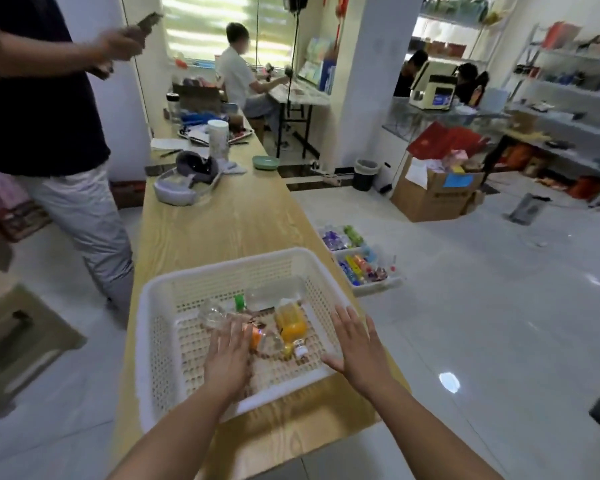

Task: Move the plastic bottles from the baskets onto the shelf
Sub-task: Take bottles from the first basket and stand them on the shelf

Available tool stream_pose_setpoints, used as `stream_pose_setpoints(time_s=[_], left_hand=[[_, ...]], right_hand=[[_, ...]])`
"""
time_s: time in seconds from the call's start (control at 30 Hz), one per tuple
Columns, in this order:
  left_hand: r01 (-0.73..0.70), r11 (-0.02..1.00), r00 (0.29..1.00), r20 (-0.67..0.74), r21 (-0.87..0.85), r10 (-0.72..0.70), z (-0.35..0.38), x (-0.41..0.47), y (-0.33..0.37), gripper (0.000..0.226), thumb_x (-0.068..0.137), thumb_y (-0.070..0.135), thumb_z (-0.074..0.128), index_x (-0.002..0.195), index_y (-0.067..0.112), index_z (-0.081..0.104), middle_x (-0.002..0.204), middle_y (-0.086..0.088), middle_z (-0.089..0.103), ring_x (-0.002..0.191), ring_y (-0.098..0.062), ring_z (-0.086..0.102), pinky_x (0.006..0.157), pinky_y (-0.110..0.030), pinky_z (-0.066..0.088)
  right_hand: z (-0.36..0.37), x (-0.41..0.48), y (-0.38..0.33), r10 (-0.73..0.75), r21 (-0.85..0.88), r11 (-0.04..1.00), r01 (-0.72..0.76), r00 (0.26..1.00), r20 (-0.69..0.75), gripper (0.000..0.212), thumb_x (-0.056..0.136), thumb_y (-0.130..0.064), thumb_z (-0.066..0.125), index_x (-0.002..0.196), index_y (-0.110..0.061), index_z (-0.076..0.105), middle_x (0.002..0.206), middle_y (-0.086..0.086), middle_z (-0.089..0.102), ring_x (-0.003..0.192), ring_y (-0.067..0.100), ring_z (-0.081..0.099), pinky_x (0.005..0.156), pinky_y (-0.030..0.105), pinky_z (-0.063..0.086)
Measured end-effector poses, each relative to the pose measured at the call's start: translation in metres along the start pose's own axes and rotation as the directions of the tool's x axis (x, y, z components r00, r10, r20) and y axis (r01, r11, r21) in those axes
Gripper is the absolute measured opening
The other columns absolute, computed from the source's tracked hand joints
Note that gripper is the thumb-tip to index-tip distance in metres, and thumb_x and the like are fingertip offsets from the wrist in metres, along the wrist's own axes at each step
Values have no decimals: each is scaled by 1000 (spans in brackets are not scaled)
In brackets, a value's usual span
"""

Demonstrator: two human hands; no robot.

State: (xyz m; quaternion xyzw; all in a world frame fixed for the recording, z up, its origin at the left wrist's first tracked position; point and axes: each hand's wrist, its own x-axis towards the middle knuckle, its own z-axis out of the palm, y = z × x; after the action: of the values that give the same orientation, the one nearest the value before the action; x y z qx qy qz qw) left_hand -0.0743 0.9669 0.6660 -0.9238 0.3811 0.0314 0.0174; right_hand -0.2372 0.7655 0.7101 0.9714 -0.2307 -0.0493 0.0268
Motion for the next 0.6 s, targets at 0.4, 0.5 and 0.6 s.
stream_pose_setpoints(time_s=[0.4, 0.5, 0.6], left_hand=[[82, 996, 989, 124, -46, -76, 8, 78, -15, 83, 91, -2, 37, 153, 31, -7, 162, -7, -4, 148, -28, -10, 119, -41, -2], [87, 996, 984, 157, 25, -90, 11, 90, -19, 78, 89, 16, 53, 154, 28, 10, 155, -12, 24, 142, -31, 12, 113, -40, 21], [82, 994, 984, 150, 68, -92, 11, 86, -21, 64, 62, 27, 79, 122, 16, 60, 135, -18, 48, 127, -32, 36, 101, -39, 40]], right_hand=[[23, 122, 0, -494, -156, 842, 517, 854, 165, 89, 84, -2, 60, 151, -33, 11, 161, -3, -2, 148, 22, 0, 120, 45, 5], [26, 146, -8, -573, -151, 774, 615, 782, 245, 89, 90, -4, 52, 150, -36, -5, 159, -4, -17, 147, 21, -11, 119, 44, -5], [29, 169, -18, -531, -41, 832, 553, 816, 228, 83, 92, -5, 49, 151, -33, -3, 160, -2, -9, 148, 20, -4, 120, 41, -1]])
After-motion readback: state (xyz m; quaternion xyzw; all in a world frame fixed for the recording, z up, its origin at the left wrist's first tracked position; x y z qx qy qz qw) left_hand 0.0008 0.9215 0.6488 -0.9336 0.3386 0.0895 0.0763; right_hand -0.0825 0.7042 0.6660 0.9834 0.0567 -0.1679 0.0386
